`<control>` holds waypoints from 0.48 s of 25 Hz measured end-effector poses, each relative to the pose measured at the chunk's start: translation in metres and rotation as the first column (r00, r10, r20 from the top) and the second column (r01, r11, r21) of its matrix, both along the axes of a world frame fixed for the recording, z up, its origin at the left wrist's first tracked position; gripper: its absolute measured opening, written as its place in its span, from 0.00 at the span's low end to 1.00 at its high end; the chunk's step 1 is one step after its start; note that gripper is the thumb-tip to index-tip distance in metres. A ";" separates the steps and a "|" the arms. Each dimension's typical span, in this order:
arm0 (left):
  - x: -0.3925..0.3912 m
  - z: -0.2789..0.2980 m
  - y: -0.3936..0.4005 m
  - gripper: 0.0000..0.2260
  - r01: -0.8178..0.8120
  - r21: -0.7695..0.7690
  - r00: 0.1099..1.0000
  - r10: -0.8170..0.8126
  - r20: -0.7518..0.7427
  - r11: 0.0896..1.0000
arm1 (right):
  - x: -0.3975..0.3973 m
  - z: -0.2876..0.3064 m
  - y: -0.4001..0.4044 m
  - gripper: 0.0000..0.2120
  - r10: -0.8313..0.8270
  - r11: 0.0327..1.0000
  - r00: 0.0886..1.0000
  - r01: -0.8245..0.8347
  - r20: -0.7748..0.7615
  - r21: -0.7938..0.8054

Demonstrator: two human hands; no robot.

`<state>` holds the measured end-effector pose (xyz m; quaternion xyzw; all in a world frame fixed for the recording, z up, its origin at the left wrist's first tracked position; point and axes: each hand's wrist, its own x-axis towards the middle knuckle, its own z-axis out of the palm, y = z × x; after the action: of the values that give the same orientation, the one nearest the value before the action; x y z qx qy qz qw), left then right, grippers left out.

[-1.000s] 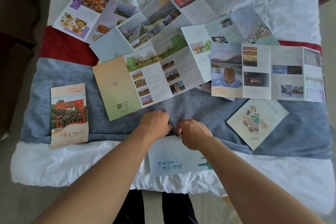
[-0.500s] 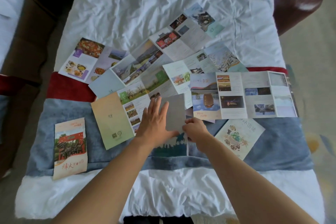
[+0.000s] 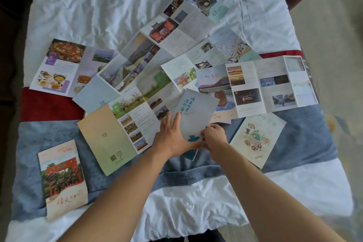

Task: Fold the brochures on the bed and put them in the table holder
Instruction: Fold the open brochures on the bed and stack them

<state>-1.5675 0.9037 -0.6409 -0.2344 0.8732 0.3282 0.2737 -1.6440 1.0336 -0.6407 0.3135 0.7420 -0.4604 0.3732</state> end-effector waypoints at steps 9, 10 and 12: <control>-0.020 -0.011 0.037 0.61 0.125 -0.137 0.992 -0.126 0.000 0.983 | -0.011 -0.003 0.031 0.08 -0.122 0.985 0.992 0.126 0.037 -0.114; -0.024 -0.012 0.043 0.61 0.111 -0.137 0.994 -0.113 -0.002 0.984 | -0.015 -0.001 0.039 0.08 -0.140 0.981 0.989 0.144 0.036 -0.131; -0.030 -0.013 0.053 0.61 0.080 -0.127 0.996 -0.083 -0.020 0.989 | -0.020 -0.001 0.057 0.08 -0.133 0.982 0.991 0.132 0.004 -0.138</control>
<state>-1.5970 0.9565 -0.6541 -0.2111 0.9045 0.2636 0.2605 -1.6635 1.0902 -0.6414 0.3344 0.6868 -0.5352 0.3606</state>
